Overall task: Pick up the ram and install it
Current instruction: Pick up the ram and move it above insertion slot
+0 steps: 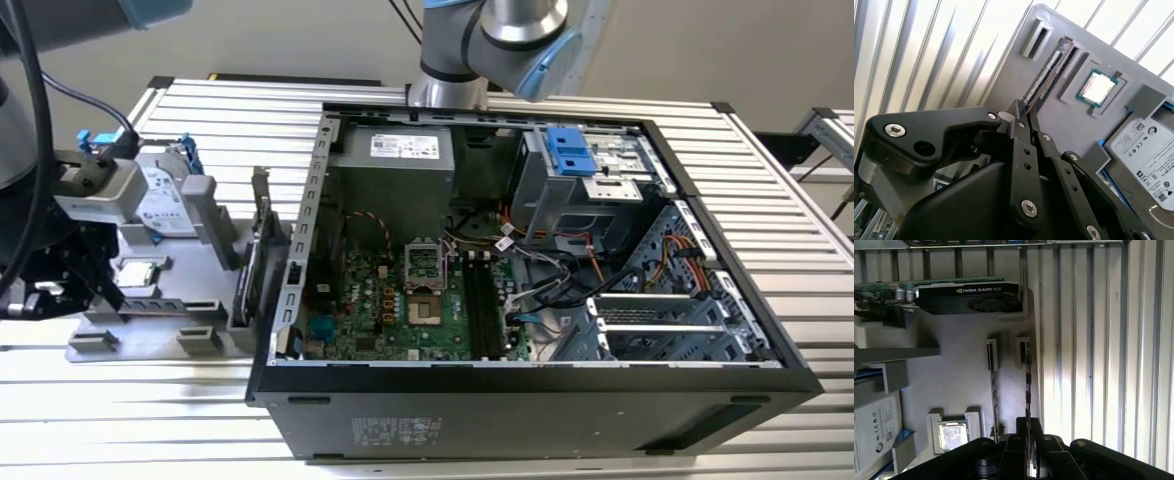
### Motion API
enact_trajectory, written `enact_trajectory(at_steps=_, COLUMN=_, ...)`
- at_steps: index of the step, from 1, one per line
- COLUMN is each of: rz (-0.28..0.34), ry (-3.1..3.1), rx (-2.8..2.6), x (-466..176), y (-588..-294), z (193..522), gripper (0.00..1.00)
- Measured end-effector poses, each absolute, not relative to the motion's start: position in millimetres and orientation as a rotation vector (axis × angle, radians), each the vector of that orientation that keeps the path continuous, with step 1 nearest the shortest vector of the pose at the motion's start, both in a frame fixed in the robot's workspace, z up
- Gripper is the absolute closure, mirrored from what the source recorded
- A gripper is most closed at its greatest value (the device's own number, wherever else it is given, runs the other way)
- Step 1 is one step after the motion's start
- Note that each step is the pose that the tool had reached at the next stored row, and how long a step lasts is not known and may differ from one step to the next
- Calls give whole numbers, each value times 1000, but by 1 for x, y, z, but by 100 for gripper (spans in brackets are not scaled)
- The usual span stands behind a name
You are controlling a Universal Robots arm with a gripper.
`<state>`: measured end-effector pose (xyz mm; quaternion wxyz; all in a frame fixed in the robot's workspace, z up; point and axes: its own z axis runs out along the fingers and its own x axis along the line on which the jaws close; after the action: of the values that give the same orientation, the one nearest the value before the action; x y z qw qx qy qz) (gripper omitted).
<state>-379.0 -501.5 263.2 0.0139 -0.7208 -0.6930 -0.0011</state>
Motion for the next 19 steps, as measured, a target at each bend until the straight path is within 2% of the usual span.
enact_trajectory(at_steps=19, rz=-4, ry=-2158, rx=-2245, x=-379, y=-501, z=275, gripper=100)
